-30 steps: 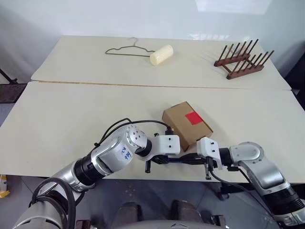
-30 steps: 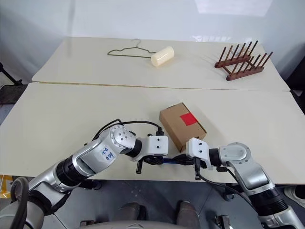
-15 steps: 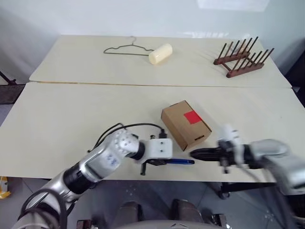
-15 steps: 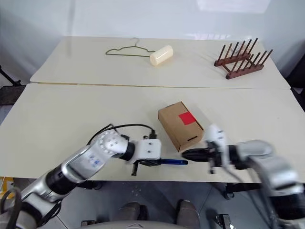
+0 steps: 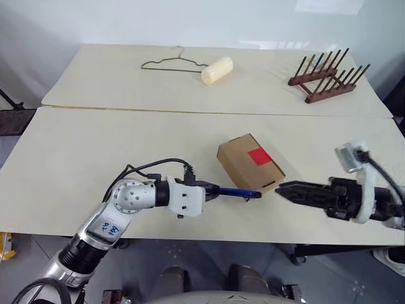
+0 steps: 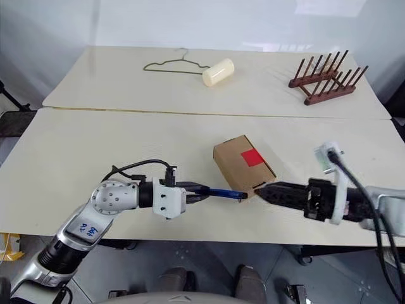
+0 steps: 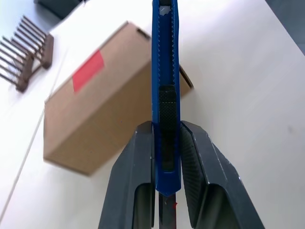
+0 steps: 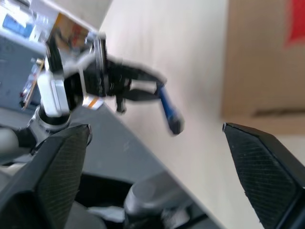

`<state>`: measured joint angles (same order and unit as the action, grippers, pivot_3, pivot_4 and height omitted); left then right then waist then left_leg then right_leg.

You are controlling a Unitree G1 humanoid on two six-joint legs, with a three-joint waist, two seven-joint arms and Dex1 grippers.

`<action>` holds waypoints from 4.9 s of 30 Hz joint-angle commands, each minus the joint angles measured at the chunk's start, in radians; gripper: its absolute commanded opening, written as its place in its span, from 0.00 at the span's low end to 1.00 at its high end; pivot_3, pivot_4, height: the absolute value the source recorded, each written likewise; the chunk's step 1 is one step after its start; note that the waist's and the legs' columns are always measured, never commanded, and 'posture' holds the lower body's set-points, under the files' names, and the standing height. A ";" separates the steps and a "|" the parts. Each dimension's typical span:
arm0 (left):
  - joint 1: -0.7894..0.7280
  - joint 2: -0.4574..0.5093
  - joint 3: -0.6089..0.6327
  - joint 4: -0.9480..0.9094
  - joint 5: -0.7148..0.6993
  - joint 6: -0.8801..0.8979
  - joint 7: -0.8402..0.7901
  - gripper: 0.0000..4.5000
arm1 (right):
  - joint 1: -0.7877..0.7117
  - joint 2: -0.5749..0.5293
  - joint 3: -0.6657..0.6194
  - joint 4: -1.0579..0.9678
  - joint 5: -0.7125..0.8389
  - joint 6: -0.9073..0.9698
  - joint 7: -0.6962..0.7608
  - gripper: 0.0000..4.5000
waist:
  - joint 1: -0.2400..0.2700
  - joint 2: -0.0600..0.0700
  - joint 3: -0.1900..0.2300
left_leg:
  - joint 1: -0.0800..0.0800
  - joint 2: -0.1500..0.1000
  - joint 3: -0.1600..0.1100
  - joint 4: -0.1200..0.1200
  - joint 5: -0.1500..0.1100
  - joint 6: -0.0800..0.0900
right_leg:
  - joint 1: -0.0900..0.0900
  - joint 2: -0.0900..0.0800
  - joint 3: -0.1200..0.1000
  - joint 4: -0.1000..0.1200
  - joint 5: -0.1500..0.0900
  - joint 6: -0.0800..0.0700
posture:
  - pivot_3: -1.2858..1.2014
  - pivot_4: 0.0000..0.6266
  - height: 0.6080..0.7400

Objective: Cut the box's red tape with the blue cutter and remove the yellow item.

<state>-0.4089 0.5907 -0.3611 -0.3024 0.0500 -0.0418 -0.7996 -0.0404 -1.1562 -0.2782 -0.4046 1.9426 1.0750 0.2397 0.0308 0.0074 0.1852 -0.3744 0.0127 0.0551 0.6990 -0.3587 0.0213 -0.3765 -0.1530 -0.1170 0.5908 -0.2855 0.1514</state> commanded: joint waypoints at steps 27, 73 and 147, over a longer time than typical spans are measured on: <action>-0.018 -0.061 -0.013 -0.026 0.031 -0.009 -0.058 0.10 | -0.236 0.101 0.241 0.047 0.030 -0.024 -0.230 0.42 | -0.001 0.000 0.000 | -0.001 0.002 -0.001 0.000 0.000 0.000 | 0.000 0.002 0.001 -0.001 0.000 0.000 | 0.52 0.24 1.00; 0.073 -0.017 0.362 -0.148 -0.420 0.359 -0.092 0.58 | -0.141 0.012 0.032 0.094 0.030 0.141 0.145 0.03 | -0.001 0.000 0.000 | -0.002 0.006 -0.002 0.000 0.000 0.000 | -0.001 0.002 0.000 -0.001 0.000 0.000 | 0.52 0.24 1.00; -0.515 -0.452 0.065 0.604 -0.165 0.578 -0.069 0.00 | -0.796 0.047 0.055 0.281 -0.655 0.492 0.011 0.03 | 0.022 -0.002 0.002 | -0.020 0.001 0.009 0.005 -0.002 -0.001 | -0.019 0.004 -0.003 0.003 0.001 0.003 | 0.52 0.24 1.00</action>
<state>-0.9323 0.1382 -0.2880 0.3276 -0.1139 0.5263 -0.8660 -0.8114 -1.1053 -0.1813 -0.1147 1.3034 1.5704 0.2438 0.0526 0.0057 0.1869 -0.3948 0.0134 0.0645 0.7036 -0.3603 0.0206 -0.3957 -0.1493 -0.1200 0.5934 -0.2840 0.1540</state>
